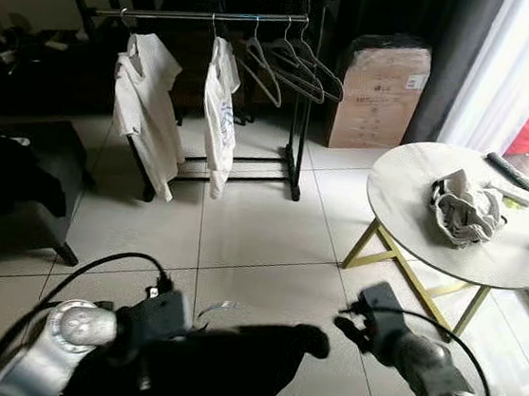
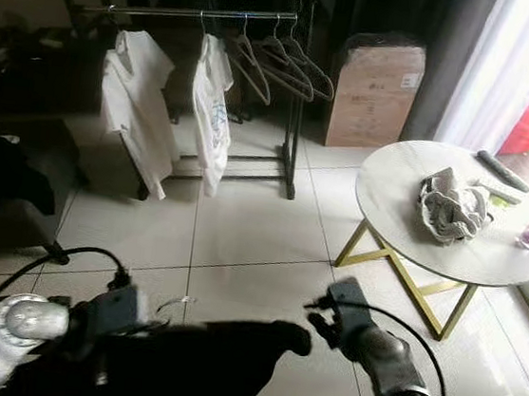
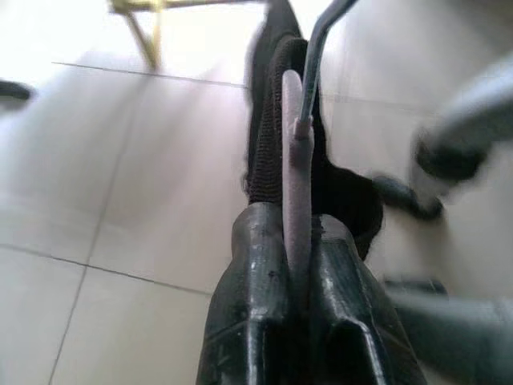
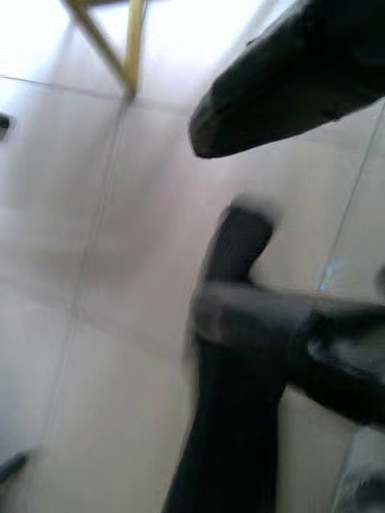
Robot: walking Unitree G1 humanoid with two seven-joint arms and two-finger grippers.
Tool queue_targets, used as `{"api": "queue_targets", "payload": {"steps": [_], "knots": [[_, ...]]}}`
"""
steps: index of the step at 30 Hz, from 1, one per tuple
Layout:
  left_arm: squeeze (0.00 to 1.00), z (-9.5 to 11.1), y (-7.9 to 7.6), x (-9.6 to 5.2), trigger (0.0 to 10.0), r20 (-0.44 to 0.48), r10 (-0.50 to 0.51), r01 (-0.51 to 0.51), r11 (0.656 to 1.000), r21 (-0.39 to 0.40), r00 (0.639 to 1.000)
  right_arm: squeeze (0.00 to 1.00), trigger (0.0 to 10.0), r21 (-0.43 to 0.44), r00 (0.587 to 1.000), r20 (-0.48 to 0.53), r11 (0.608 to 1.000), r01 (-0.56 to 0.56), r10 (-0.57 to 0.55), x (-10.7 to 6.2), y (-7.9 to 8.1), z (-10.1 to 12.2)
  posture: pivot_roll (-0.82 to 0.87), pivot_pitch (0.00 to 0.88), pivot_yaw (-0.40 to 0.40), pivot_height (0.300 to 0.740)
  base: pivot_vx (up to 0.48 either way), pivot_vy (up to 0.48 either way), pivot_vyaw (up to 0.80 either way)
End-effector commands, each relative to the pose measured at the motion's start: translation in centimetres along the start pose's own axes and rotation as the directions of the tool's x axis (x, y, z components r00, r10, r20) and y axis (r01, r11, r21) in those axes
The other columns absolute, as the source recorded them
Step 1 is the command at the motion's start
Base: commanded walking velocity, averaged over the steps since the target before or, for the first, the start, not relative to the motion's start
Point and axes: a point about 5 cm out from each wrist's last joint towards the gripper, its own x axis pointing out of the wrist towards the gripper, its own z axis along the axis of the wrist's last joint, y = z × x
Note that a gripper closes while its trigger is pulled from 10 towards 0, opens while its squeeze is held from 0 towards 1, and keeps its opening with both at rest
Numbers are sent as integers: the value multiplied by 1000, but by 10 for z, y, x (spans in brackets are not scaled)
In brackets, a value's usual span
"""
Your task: Hang hanger
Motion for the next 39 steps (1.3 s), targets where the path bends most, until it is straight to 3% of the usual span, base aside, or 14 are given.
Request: {"api": "queue_targets", "payload": {"steps": [1,8,13,16,17,18,22,27,32,39], "knots": [[0,7,6,0,10000,24,41,-41,999,-6,999,1000,10000,47,999,14,998,-35,34,-1,3,3,36,108,41,740,0,0,0],[0,18,8,18,10000,80,155,-144,981,-129,985,1000,10000,-8,985,35,986,-167,168,-10,24,7,25,119,42,740,0,0,0],[0,18,14,21,10000,65,214,-204,970,-136,975,1000,10000,-57,986,-29,984,-167,165,-20,20,1,16,126,42,740,0,0,0],[0,18,20,23,10000,49,261,-249,954,-167,964,1000,10000,-8,985,-8,985,-173,173,-24,23,8,8,128,42,740,0,0,0],[0,21,21,25,10000,56,262,-246,948,-200,963,631,10000,29,981,30,981,-192,192,-27,30,16,8,129,43,740,0,0,0],[0,25,19,27,10000,71,244,-223,950,-217,967,0,10000,56,977,60,976,-209,206,-27,36,22,10,130,44,740,0,0,0],[0,35,12,32,10000,111,189,-161,962,-221,976,0,10000,127,972,117,968,-217,203,-24,47,34,11,133,45,740,0,0,0],[0,41,14,36,10000,129,190,-155,958,-241,973,0,10000,154,980,94,970,-188,175,-21,55,37,13,135,46,740,0,0,0],[0,55,17,41,10000,164,200,-145,943,-299,966,0,10000,207,994,5,973,-106,108,-22,61,29,6,138,51,740,0,0,0],[0,62,16,44,10000,183,175,-112,943,-313,967,0,10000,288,1000,5,958,-3,1,-18,56,29,5,135,55,740,0,0,0]]}}
